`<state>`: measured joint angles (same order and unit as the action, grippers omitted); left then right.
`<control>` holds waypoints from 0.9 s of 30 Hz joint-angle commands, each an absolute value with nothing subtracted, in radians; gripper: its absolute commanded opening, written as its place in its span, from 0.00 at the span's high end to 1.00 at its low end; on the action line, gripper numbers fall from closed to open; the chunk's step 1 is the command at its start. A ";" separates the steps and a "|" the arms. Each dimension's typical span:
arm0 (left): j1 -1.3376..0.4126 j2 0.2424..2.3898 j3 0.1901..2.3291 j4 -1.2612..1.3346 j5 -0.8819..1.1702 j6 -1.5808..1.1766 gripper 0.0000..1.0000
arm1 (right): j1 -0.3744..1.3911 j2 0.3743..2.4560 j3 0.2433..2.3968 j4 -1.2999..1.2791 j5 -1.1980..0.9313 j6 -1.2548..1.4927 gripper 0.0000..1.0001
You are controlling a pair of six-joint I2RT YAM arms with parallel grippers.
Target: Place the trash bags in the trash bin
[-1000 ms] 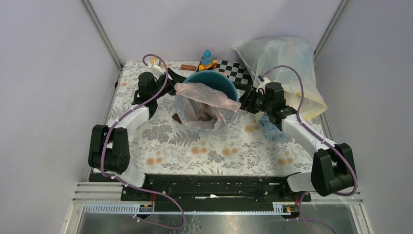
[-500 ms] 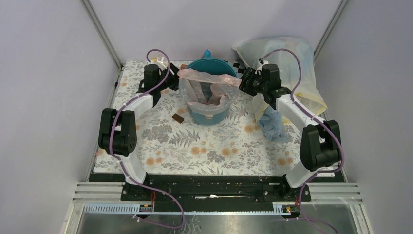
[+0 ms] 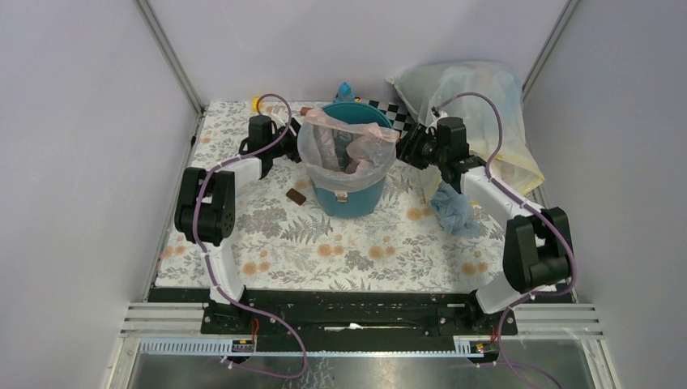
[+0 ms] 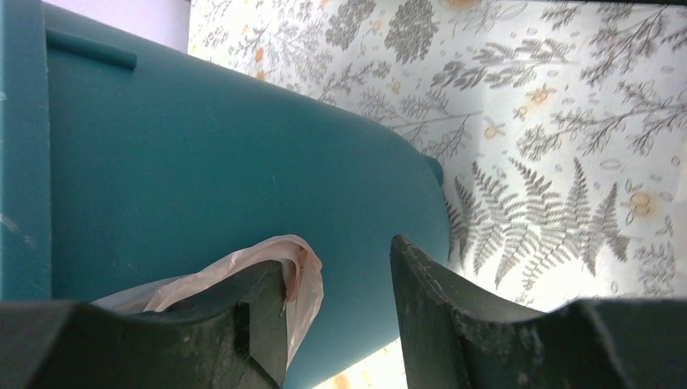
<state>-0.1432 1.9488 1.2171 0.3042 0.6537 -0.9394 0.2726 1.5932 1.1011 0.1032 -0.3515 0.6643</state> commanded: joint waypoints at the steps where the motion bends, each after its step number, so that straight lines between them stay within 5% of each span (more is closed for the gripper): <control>1: -0.221 1.884 1.165 0.290 0.790 -0.891 0.43 | 0.381 1.468 1.041 0.137 -0.466 0.705 0.48; 8: -0.248 1.859 1.155 0.289 0.831 -0.873 0.43 | 0.406 1.303 0.900 0.089 -0.458 0.690 0.47; 19: -0.249 1.857 1.205 0.232 0.776 -0.829 0.40 | 0.398 1.120 0.851 -0.186 -0.043 0.449 0.22; 27: -0.249 1.844 1.197 0.232 0.756 -0.811 0.39 | 0.397 0.956 0.825 -0.213 -0.014 0.304 0.18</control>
<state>-0.2401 1.9053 1.1744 0.2245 0.7364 -0.8524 0.3878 1.0500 0.8074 -0.2138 -0.0616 0.4309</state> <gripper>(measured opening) 0.606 0.812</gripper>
